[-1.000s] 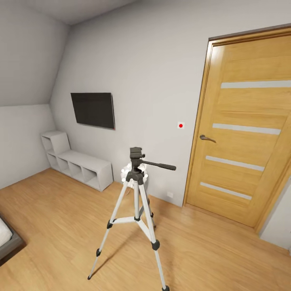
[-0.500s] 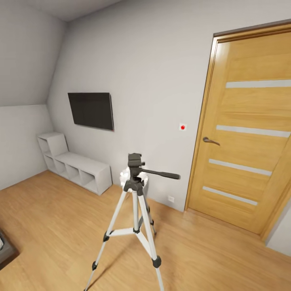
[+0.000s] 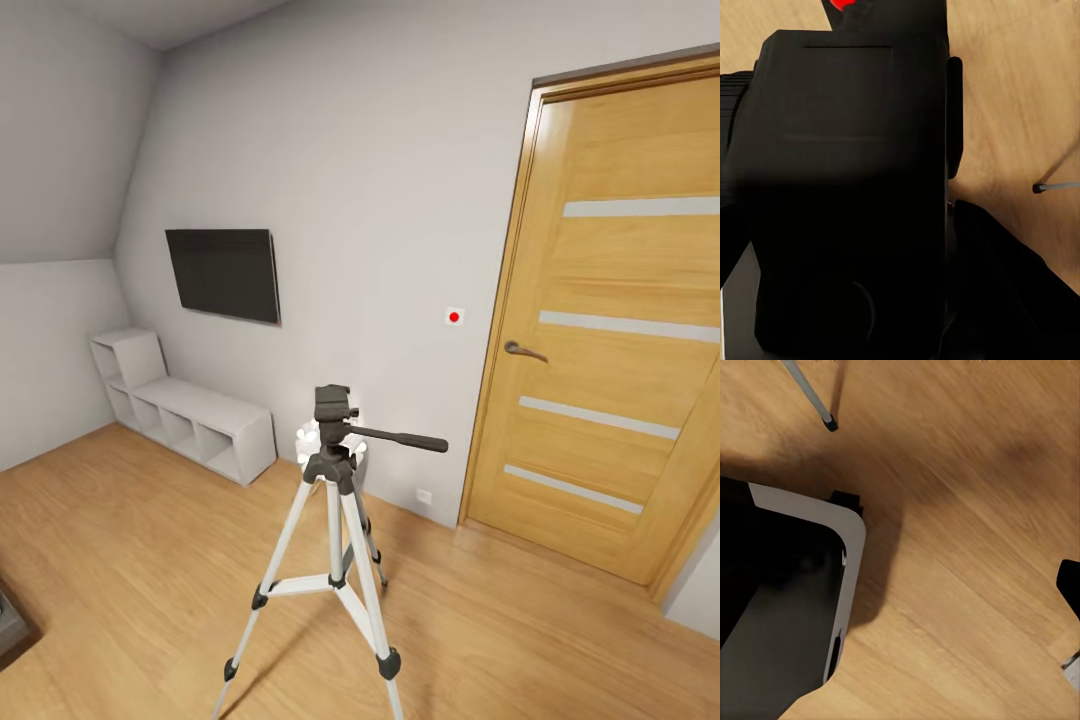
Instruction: Attach the digital camera to the camera tripod in the bedroom.
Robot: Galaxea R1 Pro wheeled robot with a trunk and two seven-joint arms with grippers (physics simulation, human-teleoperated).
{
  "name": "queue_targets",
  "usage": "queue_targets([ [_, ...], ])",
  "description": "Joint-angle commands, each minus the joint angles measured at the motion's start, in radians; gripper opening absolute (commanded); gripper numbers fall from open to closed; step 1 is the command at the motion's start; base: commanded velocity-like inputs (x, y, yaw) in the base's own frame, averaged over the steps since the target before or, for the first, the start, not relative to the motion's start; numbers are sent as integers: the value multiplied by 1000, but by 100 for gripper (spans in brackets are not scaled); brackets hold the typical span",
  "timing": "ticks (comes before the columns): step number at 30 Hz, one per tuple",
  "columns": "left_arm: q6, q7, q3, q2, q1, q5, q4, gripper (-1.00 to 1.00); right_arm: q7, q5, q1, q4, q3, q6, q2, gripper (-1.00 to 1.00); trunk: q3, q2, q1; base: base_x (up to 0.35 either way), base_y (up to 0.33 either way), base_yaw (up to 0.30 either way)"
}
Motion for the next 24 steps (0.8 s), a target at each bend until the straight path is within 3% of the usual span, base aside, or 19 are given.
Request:
queue_targets([
  [1, 1, 4, -9, 0, 0, 5, 0, -100, 2, 5, -1, 3, -1, -2, 0, 100, 0, -1, 0, 5, 0, 0],
  [24, -1, 4, -9, 0, 0, 6, -1, -100, 4, 9, -1, 2, 3, 0, 5, 100, 0, -1, 0, 1, 0, 13],
])
